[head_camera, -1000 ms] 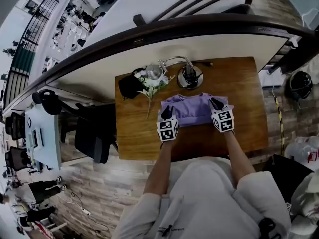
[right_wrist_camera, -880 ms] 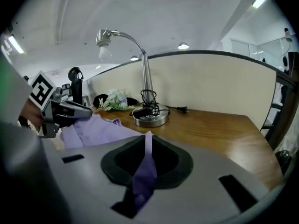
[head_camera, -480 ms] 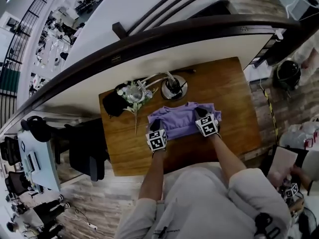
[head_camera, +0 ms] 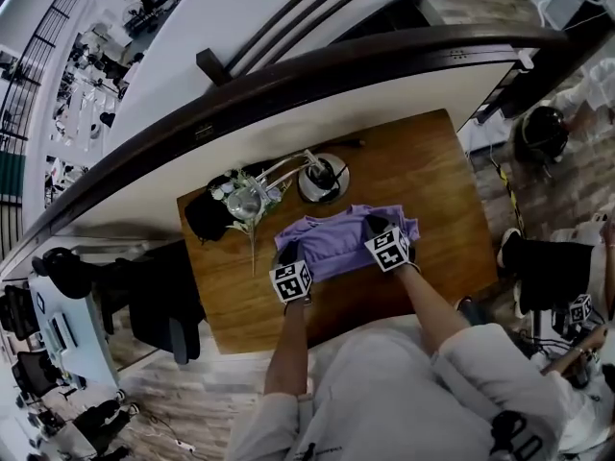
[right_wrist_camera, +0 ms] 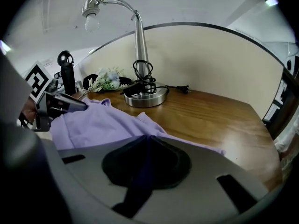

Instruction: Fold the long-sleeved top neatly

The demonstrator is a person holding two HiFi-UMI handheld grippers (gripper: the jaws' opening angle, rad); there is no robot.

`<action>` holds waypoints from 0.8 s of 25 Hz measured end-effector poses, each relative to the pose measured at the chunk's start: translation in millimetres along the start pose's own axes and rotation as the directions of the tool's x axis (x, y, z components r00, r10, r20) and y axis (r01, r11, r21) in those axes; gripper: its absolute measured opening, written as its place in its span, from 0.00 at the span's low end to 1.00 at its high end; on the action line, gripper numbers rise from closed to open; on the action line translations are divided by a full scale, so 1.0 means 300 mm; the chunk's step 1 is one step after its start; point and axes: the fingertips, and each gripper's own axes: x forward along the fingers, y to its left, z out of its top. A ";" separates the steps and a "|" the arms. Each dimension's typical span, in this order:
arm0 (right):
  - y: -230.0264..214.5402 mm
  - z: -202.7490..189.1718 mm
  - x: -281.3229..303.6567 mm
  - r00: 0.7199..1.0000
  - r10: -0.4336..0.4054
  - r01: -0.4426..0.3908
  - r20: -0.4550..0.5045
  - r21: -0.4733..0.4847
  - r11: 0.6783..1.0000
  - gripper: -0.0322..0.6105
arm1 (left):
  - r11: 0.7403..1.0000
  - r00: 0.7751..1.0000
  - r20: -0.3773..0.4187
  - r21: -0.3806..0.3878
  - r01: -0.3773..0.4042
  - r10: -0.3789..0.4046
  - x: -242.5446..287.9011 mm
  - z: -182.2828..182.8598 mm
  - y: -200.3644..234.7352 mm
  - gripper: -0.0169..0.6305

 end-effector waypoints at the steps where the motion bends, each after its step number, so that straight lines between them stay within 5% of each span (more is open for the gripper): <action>1: -0.001 -0.003 0.002 1.000 0.007 -0.007 0.002 0.005 1.000 0.09 | 1.000 1.000 -0.002 -0.005 0.005 -0.005 0.000 -0.004 -0.001 0.16; 11: 0.015 0.009 0.016 0.992 0.116 -0.112 -0.044 0.075 0.991 0.09 | 1.000 1.000 -0.006 -0.017 0.003 -0.003 0.005 -0.004 0.024 0.15; 20: 0.010 -0.002 -0.027 0.991 0.123 -0.119 -0.049 0.078 0.990 0.08 | 1.000 1.000 -0.007 -0.016 0.013 -0.013 -0.009 -0.010 -0.008 0.15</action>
